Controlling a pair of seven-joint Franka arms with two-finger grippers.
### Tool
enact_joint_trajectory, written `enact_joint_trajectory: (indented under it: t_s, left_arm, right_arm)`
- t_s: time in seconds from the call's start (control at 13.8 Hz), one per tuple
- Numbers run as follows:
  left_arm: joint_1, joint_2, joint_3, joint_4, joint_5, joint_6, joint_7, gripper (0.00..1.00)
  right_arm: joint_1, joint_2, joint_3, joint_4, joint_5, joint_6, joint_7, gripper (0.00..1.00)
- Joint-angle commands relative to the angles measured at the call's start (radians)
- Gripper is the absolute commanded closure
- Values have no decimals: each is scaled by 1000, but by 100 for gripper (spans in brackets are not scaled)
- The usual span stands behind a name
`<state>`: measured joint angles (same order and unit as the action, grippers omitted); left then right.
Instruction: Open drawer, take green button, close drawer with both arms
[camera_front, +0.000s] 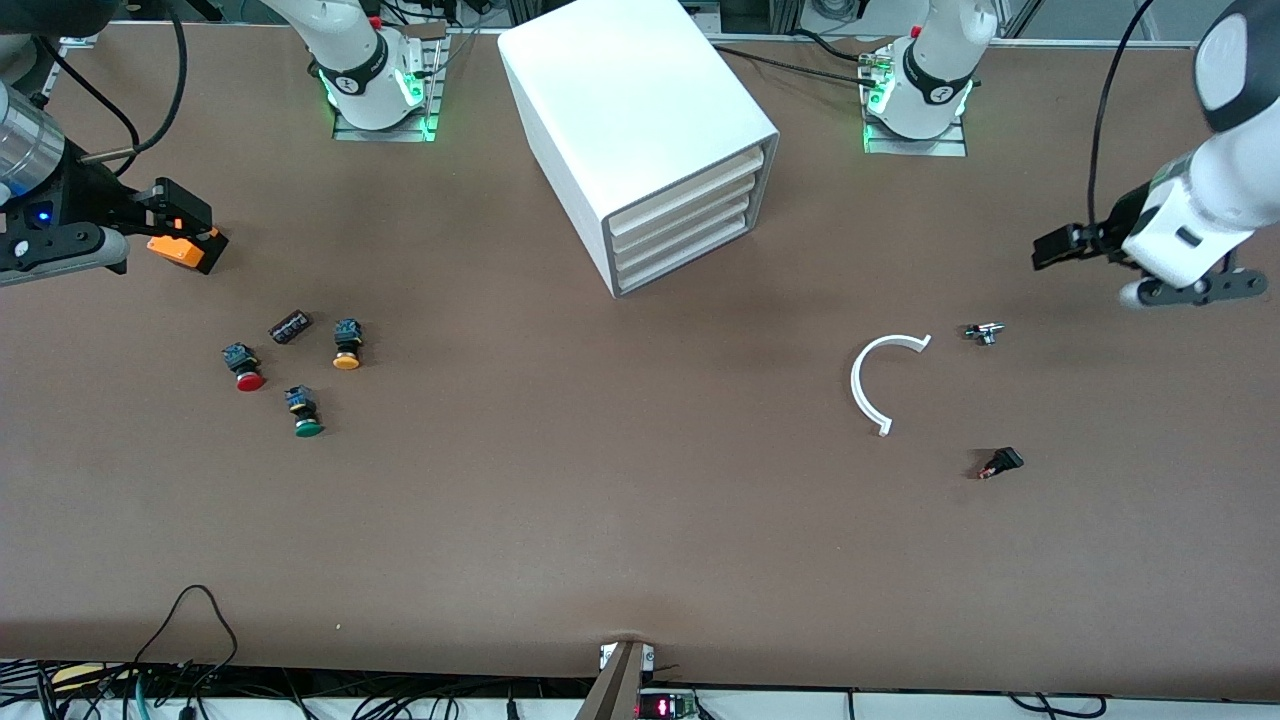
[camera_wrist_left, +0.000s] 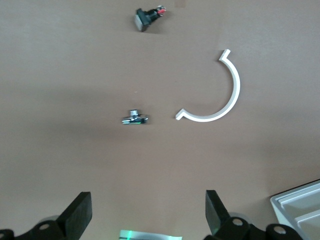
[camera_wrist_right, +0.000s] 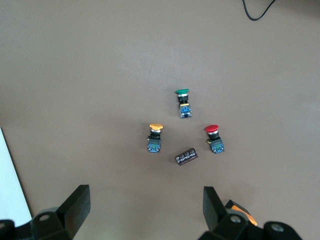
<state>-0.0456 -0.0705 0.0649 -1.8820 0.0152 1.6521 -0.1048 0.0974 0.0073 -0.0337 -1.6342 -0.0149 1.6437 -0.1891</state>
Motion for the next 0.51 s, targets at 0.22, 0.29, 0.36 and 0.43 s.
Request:
enact_joint_trajectory:
  t_s: [0.22, 0.29, 0.36, 0.43]
  left_arm:
    - [66, -55, -11, 0, 54, -20, 114, 0]
    - [66, -54, -19, 15, 84, -17, 113, 0]
    - [67, -45, -26, 27, 92, -9, 103, 0]
    - [76, -29, -42, 37, 94, 0, 99, 0]
  right_arm:
    - [2, 6, 0, 24, -3, -12, 14, 1]
    - [4, 6, 1, 24, -3, -12, 13, 1]
    - [4, 6, 1, 24, -5, -13, 13, 1]
    - [4, 6, 1, 24, -5, -13, 13, 0]
